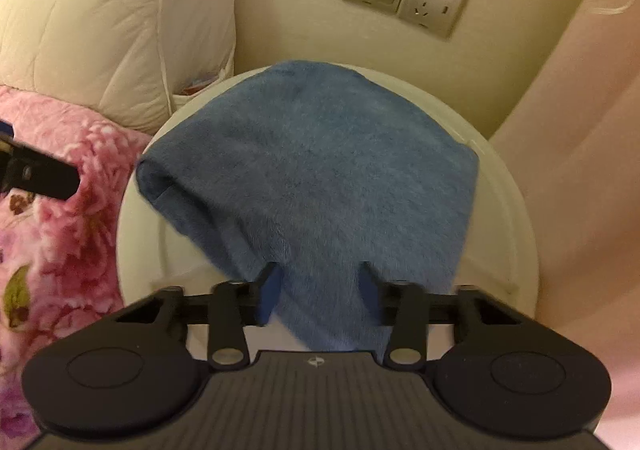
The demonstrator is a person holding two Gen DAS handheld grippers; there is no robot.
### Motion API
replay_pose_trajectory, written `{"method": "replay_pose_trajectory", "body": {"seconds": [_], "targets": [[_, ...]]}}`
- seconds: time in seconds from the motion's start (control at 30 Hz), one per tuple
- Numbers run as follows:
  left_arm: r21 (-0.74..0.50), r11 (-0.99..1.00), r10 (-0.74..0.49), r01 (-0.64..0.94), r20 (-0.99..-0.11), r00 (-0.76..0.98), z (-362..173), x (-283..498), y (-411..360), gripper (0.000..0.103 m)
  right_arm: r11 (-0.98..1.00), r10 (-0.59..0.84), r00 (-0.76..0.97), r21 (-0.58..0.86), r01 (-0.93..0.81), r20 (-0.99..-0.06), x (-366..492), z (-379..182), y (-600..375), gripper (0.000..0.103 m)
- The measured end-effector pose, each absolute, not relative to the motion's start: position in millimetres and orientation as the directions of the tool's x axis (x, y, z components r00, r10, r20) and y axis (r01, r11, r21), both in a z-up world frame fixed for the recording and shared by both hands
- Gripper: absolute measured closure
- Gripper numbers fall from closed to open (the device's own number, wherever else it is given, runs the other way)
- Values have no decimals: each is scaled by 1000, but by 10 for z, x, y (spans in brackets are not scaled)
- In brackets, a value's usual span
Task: Fold clothes
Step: 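Grasp the jeans edge with the right gripper while the left gripper grasps another edge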
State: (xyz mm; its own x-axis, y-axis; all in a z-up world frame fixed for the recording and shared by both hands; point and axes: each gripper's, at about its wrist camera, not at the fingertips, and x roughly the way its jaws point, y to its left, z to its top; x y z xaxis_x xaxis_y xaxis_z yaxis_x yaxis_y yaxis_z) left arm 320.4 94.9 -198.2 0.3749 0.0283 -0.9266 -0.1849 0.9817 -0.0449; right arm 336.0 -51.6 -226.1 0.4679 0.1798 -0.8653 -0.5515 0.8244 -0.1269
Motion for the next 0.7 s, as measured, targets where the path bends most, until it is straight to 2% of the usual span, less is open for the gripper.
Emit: {"method": "replay_pose_trajectory", "body": {"seconds": [0.03, 0.17, 0.23, 0.43, 0.47, 0.53, 0.6, 0.7], "targets": [[-42, 982, 29, -185, -931, 364, -2027, 3236, 948, 8, 834, 184, 492, -130, -536, -851, 3413, -2223, -539, 103], [-48, 981, 20, -189, -940, 342, -2152, 3357, 932, 10, 875, 192, 592, -137, -465, -783, 3626, -2057, -638, 103], [-57, 981, 11, -184, -937, 348, -2192, 3416, 902, 15, 875, 187, 573, -131, -467, -798, 3748, -2085, -632, 90], [-70, 991, -26, -110, -933, 360, -2304, 3527, 767, 34, 808, 208, 450, -107, -580, -869, 3696, -2413, -533, 72], [-68, 993, -30, -94, -933, 360, -2320, 3533, 744, 36, 794, 204, 440, -115, -597, -875, 3673, -2463, -512, 72], [-62, 995, -31, -74, -932, 361, -2343, 3547, 713, 42, 800, 213, 448, -108, -590, -868, 3737, -2452, -528, 91], [-76, 995, -45, -70, -929, 367, -2337, 3564, 704, 42, 821, 237, 482, -92, -563, -844, 3831, -2369, -582, 97], [-113, 990, -72, -85, -918, 389, -2322, 3581, 700, 42, 868, 302, 544, -10, -496, -783, 4032, -2127, -729, 99]]}}
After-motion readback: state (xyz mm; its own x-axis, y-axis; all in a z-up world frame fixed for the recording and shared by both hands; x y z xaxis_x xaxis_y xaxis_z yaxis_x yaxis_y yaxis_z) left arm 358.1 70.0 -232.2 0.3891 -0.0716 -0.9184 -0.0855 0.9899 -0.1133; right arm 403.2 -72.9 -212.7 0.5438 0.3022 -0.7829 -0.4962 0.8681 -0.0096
